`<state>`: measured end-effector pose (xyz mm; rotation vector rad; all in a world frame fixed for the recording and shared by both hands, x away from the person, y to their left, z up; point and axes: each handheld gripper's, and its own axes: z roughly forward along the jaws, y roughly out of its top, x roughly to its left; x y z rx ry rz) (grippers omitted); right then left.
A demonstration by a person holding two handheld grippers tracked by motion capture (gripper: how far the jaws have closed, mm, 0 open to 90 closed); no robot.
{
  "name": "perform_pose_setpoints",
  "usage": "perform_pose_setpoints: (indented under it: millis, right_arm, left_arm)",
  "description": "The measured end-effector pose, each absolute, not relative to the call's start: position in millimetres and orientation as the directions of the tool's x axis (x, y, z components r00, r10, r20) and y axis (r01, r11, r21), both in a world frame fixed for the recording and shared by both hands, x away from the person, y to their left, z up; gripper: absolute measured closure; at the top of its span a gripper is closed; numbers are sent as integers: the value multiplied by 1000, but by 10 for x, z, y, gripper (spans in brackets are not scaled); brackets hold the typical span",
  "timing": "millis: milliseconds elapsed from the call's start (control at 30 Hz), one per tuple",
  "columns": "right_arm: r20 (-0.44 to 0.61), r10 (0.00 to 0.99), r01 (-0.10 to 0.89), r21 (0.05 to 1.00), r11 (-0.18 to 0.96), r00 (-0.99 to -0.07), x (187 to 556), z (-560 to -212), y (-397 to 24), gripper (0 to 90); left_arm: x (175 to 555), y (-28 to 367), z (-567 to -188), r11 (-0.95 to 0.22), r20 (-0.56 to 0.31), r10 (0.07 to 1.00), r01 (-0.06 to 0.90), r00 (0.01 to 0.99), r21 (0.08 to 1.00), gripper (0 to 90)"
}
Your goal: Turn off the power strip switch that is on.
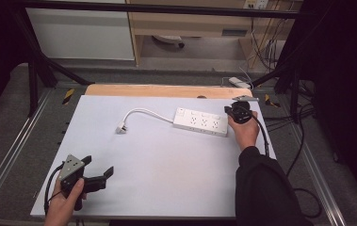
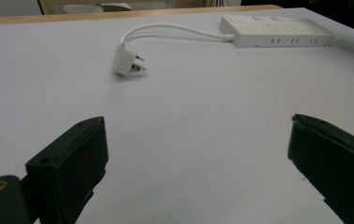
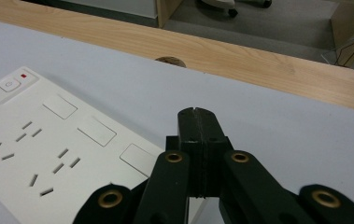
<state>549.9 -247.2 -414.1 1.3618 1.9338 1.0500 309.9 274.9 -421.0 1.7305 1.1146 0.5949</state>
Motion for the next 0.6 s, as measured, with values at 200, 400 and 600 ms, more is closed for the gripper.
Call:
perform_pose_setpoints:
  millis: [200, 400, 600]
  right_arm:
    - [5, 936, 516, 835, 189, -352, 5487, -4169, -2442, 900]
    - [10, 932, 521, 832, 193, -361, 5476, -4194, -2413, 900]
    - [16, 931, 528, 827, 193, -366, 5469, -4242, -2393, 900]
  left_arm:
    - [3099, 2746, -4211, -125, -92, 880, 414, 466, 902, 52]
    - [3098, 2742, -4210, -131, -89, 878, 414, 470, 901, 53]
    - [3100, 2738, -4215, -136, -88, 876, 418, 474, 898, 53]
